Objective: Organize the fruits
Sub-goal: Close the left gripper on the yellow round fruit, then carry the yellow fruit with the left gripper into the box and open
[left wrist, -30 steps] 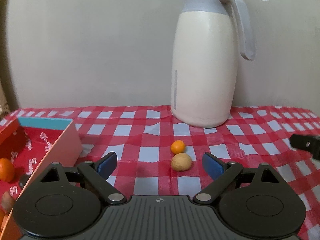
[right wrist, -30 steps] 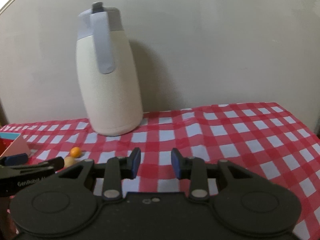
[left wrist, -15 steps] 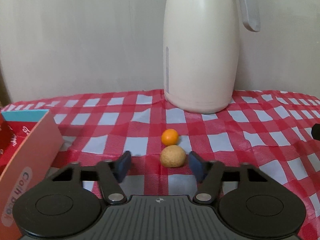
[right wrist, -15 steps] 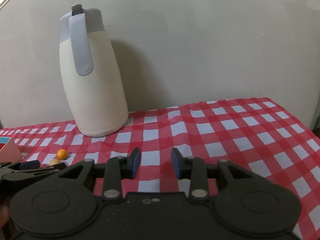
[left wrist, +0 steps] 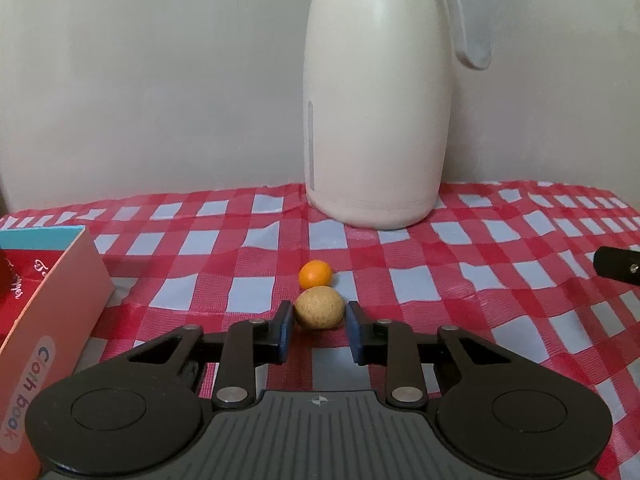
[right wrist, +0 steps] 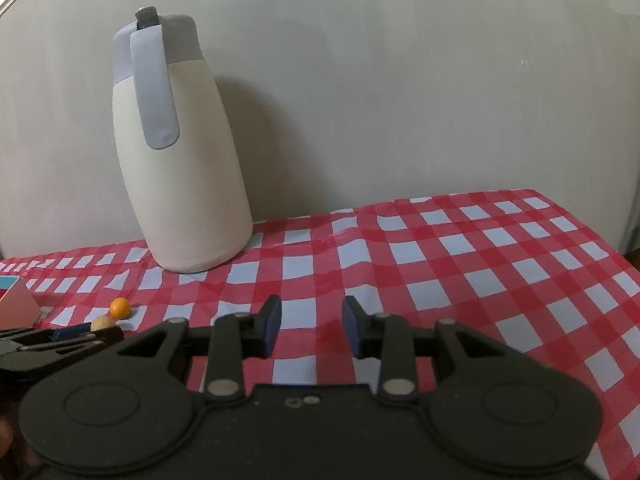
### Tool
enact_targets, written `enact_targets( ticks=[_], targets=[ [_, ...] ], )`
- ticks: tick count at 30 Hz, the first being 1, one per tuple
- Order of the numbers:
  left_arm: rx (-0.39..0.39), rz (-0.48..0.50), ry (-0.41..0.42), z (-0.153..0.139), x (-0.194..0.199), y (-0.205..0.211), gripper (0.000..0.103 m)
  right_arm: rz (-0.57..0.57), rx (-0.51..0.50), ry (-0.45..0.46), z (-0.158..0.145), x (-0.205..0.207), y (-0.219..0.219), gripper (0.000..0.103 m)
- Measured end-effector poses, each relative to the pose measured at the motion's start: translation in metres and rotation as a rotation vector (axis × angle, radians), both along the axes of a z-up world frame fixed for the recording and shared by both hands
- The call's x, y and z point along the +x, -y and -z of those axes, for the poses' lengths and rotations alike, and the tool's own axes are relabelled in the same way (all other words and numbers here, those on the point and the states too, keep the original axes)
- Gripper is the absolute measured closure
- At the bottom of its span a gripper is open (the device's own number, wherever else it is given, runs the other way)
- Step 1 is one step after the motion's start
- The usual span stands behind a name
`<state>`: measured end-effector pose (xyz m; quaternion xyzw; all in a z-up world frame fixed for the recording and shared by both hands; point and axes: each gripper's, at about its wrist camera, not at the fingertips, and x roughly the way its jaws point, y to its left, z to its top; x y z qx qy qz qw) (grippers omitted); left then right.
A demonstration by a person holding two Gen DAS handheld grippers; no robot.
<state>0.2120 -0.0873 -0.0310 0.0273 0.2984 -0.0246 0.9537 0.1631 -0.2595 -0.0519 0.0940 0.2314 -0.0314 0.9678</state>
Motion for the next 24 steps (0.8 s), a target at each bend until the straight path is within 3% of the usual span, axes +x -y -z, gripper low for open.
enact_targets(
  ticks=[16, 24],
  targets=[
    [-0.001, 0.002, 0.027, 0.002, -0.002, 0.001, 0.075, -0.003, -0.006, 0.002, 0.0, 0.001, 0.003, 0.07],
    [-0.008, 0.008, 0.063, -0.012, -0.015, -0.003, 0.075, 0.007, -0.006, 0.006, -0.002, -0.003, 0.005, 0.07]
  ],
)
